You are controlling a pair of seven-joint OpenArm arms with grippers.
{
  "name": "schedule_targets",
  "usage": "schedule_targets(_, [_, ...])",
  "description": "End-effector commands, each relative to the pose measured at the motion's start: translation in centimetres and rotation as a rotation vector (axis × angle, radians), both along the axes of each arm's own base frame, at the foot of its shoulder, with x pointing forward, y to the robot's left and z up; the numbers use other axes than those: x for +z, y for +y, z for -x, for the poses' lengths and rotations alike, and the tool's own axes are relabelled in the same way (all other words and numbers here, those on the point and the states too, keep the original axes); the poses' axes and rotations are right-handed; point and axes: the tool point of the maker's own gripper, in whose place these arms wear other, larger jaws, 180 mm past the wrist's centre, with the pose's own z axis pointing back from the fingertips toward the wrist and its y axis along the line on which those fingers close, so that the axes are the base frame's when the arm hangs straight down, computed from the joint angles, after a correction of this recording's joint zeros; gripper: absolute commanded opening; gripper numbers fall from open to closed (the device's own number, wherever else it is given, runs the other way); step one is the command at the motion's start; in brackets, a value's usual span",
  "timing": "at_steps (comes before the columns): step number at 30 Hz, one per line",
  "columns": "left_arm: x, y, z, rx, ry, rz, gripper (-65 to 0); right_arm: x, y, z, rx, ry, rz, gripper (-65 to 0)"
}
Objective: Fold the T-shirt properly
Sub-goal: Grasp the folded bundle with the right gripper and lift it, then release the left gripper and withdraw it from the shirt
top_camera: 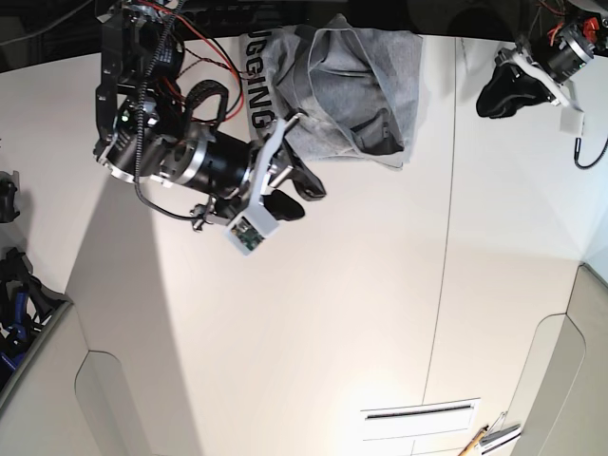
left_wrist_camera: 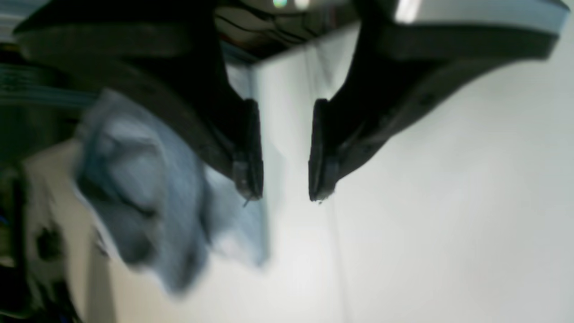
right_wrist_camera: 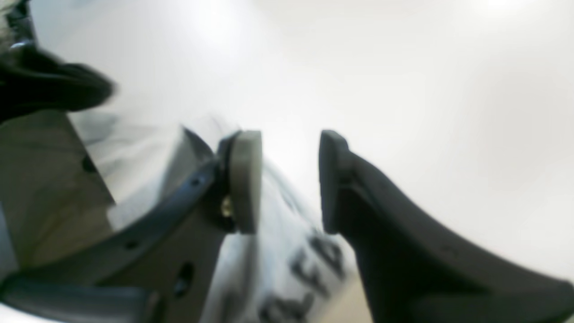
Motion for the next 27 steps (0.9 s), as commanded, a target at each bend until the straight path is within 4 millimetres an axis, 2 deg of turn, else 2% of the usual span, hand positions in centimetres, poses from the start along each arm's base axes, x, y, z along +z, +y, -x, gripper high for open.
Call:
schedule_targets(1, [1.1, -0.4, -0.2, -0.013, -0.039, 0.020, -43.4, 0.8, -0.4, 0.0, -0.007, -0.014, -0.033, -43.8])
schedule_targets(4, [1.2, -1.1, 0.5, -0.019, -0.028, 0.067, -43.2, -0.7, -2.5, 0.9, -0.043, 0.045, -0.022, -43.8])
schedule_targets(7, [0.8, -2.6, 1.0, -0.058, -0.001, 0.100, -37.5, -2.0, -3.7, 2.4, -0.061, 0.105, -0.021, -44.0])
schedule_targets(9, [0.3, -4.5, 1.4, -0.109, 0.023, 0.136, -34.2, -2.7, -3.7, 3.7, -0.054, 0.146, -0.032, -44.0])
schedule_targets(13, [-1.2, -8.9, 2.5, -0.233, 0.084, 0.185, -34.2, -3.4, -3.3, 5.5, -0.034, 0.193, -0.056, -44.0])
schedule_targets(19, [-1.8, -13.0, 3.9, -0.349, 0.123, 0.243, -34.2, -3.8, -3.3, 6.0, -0.037, 0.211, -0.056, -44.0])
schedule_targets(23, [-2.6, -14.5, 4.9, -0.406, 0.158, 0.230, -34.2, -3.8, -3.3, 6.0, -0.038, 0.209, -0.059, -44.0])
schedule_targets(27, [-2.7, -14.6, 4.9, -0.412, 0.157, 0.221, -34.2, -3.7, -3.3, 6.0, -0.036, 0.209, -0.063, -44.0])
